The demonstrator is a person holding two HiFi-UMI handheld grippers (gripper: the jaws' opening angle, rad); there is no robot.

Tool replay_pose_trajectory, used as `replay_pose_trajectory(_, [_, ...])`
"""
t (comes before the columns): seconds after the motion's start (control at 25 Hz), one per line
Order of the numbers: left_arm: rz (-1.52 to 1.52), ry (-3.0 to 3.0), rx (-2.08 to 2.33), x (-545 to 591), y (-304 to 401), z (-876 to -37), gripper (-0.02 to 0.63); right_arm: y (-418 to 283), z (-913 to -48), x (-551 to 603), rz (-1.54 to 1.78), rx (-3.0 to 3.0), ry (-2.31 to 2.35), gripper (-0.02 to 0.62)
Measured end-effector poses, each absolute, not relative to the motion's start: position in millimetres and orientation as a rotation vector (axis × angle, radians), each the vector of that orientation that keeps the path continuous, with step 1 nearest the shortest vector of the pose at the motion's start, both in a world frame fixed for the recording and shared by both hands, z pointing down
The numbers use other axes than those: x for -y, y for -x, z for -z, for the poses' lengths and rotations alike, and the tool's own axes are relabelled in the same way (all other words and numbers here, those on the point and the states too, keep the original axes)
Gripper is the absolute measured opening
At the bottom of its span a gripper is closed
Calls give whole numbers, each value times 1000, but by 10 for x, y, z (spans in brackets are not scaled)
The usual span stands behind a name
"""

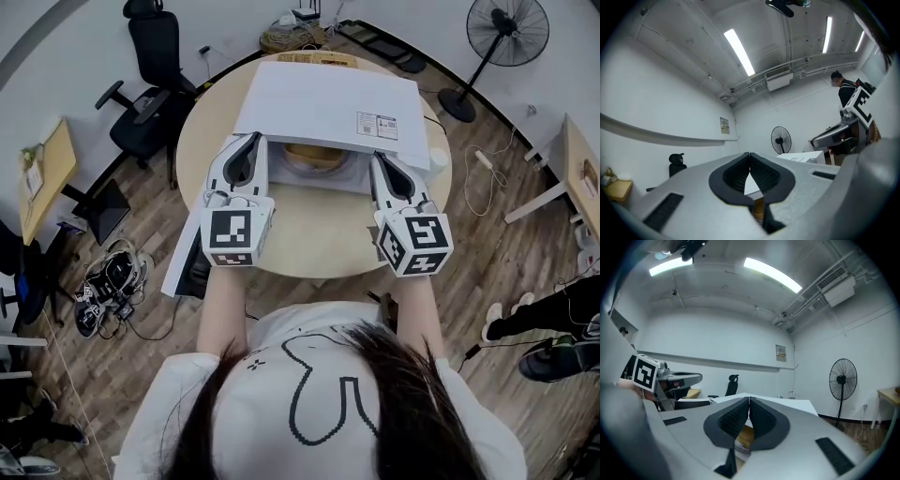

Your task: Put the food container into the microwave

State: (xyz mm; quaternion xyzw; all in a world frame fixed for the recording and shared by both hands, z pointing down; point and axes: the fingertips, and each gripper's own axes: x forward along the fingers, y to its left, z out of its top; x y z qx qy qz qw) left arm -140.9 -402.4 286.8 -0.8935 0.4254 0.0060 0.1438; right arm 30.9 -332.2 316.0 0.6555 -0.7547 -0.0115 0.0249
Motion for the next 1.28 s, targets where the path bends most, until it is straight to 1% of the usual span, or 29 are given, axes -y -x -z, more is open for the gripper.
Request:
replay_pose_trajectory(0.4, [-47,2527,-1177,3999,1378,-2674,8,-417,-2854,3258,236,2255,-2086,29])
replay_pose_trajectory(1.28, [-81,2544,-1170,4041,1416,-2617,8,-392,-2741,3205,284,2254,-2053,29])
